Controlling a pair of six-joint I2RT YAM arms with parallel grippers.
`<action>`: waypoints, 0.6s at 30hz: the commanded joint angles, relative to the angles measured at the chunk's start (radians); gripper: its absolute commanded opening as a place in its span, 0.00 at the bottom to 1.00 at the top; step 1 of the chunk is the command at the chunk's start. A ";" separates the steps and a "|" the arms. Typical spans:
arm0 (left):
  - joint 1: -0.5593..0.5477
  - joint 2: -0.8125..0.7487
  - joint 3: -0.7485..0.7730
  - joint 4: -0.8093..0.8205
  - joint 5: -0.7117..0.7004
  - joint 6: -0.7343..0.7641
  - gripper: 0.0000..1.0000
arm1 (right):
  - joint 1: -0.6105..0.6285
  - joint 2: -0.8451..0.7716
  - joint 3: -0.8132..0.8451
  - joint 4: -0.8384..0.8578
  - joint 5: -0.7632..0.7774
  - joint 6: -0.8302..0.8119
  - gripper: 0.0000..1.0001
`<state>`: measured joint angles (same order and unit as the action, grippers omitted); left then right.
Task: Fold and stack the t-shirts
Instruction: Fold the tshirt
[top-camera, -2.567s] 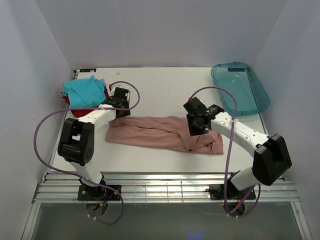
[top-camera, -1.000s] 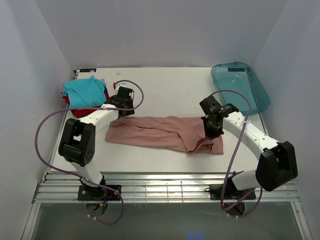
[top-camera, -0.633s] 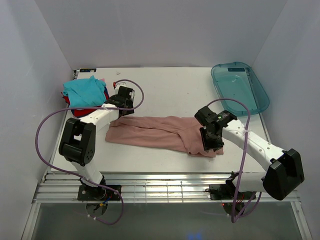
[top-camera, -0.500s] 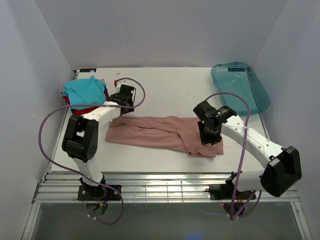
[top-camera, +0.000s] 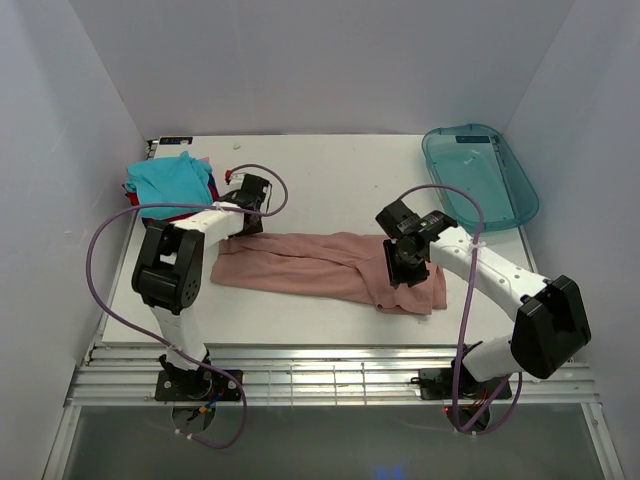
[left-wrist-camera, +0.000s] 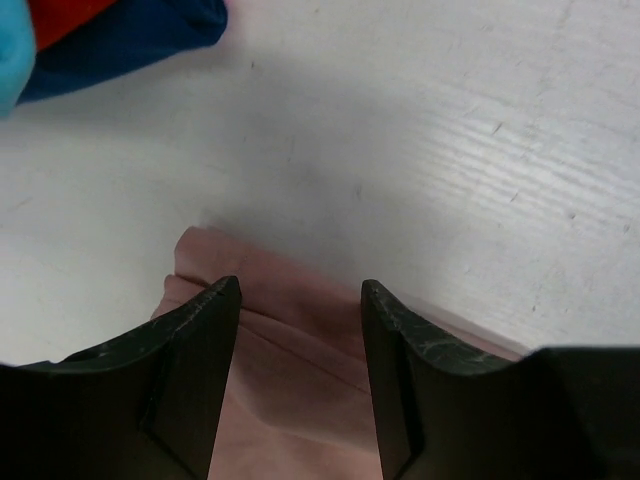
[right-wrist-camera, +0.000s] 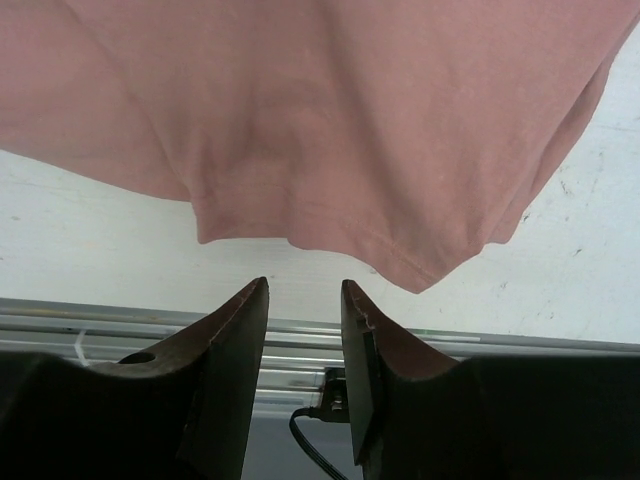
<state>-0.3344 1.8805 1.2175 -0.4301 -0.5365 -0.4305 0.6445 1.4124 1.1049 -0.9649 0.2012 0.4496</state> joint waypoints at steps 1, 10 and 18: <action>0.003 -0.115 -0.039 -0.027 -0.022 -0.059 0.62 | 0.004 -0.026 -0.033 0.009 0.009 0.009 0.41; 0.003 -0.139 -0.093 -0.049 -0.034 -0.108 0.61 | 0.006 -0.003 -0.028 0.038 -0.019 0.001 0.41; 0.003 -0.196 -0.118 -0.041 -0.056 -0.103 0.62 | 0.007 0.005 -0.048 0.052 -0.032 -0.005 0.42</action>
<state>-0.3347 1.7535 1.1099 -0.4747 -0.5613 -0.5240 0.6449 1.4139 1.0649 -0.9363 0.1818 0.4473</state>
